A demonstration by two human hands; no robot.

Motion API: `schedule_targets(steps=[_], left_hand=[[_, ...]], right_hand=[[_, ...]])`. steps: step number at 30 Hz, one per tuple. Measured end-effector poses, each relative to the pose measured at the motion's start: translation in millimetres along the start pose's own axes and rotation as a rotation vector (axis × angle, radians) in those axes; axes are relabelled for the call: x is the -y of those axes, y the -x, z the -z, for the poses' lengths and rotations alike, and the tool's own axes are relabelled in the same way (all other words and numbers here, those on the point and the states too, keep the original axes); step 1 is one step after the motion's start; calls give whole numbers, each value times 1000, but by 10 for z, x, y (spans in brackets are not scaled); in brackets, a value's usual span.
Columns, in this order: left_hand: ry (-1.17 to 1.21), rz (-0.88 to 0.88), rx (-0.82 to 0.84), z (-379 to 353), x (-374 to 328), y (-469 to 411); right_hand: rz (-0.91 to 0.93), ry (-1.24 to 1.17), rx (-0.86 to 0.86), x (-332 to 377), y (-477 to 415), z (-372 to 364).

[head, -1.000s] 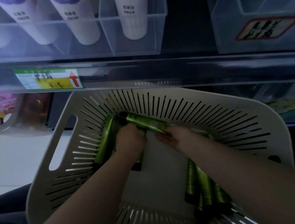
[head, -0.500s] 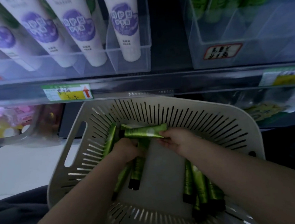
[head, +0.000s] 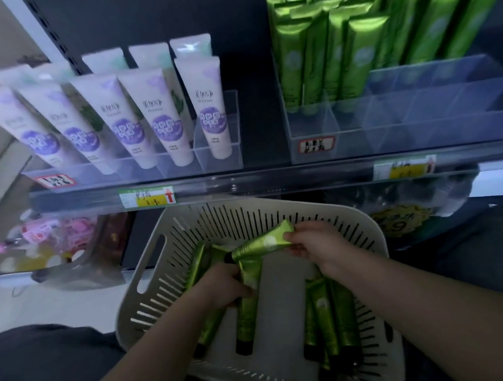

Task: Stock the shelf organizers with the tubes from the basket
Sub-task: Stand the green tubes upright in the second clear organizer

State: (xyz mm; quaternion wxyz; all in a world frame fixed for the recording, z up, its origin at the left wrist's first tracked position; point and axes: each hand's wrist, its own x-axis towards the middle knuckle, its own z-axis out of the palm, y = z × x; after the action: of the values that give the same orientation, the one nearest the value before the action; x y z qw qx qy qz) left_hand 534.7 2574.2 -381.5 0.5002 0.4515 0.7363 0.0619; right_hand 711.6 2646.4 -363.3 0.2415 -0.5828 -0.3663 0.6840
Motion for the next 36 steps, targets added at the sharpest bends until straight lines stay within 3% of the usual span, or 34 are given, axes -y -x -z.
schedule_targets(steps=[14, 22, 30, 36], left_hand=[[69, -308, -66, 232, -555, 515], [-57, -519, -251, 290, -1193, 736], [-125, -625, -299, 350, -1813, 848], [-258, -701, -429, 427, -2323, 882]], right_hand=[[398, 235, -61, 451, 516, 476], [482, 165, -32, 722, 688, 789], [558, 179, 1, 1047, 816, 1092], [638, 136, 50, 1413, 881, 1319]])
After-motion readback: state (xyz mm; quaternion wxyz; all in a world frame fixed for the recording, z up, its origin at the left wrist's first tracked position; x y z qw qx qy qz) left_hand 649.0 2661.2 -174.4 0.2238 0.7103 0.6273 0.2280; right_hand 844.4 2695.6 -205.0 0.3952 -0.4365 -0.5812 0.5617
